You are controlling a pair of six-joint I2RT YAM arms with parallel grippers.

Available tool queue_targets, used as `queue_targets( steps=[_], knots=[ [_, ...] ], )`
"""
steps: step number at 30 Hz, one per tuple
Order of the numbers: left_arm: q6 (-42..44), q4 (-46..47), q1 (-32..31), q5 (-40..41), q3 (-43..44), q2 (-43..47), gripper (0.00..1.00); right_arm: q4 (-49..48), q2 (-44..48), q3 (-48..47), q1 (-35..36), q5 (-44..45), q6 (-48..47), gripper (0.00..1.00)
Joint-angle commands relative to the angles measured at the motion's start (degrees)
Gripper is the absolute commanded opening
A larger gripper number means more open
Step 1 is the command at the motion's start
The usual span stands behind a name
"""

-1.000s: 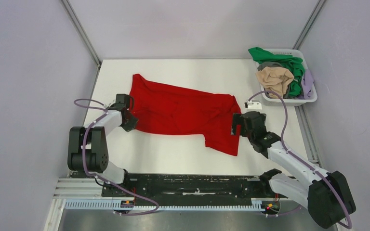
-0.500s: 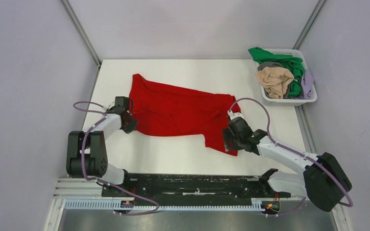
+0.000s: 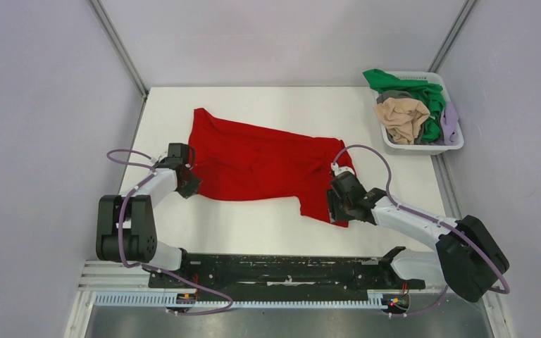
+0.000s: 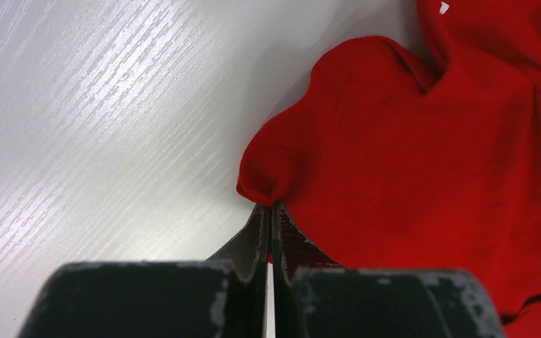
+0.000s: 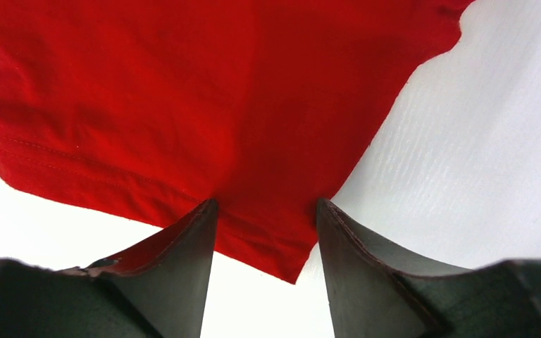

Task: Fold and stack the t-shirts
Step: Flatten out the tshirt

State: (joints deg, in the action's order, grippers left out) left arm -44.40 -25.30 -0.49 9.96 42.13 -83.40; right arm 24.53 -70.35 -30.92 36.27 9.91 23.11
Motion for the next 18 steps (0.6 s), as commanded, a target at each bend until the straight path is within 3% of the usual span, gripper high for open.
queue_targets(
  steps=[1,9,10,11,12,18],
  knots=[
    [1.57,-1.68,-0.04,1.38,-0.43,1.49,0.02,0.61,-1.75,2.55,0.25,0.21,1.8,0.54],
    [0.46,-2.11,-0.06,-0.39,1.25,2.32,0.02,-8.97,-3.62,6.13,0.29,6.79,5.95,0.2],
    [0.44,-2.26,-0.09,-0.37,1.21,2.69,0.02,-10.26,-3.4,5.7,0.29,7.61,6.31,0.15],
    [0.37,-2.48,-0.11,-0.48,1.4,3.27,0.02,-11.12,-3.06,5.04,0.29,8.12,6.44,0.04],
    [0.28,-2.85,-0.07,-0.48,1.74,3.96,0.02,-11.66,-2.53,3.93,0.33,9.34,6.37,0.0],
    [-0.1,-4.43,-0.17,0.32,7.63,12.49,0.02,-14.87,2.75,-5.19,0.31,21.56,1.42,0.0]
  ],
)
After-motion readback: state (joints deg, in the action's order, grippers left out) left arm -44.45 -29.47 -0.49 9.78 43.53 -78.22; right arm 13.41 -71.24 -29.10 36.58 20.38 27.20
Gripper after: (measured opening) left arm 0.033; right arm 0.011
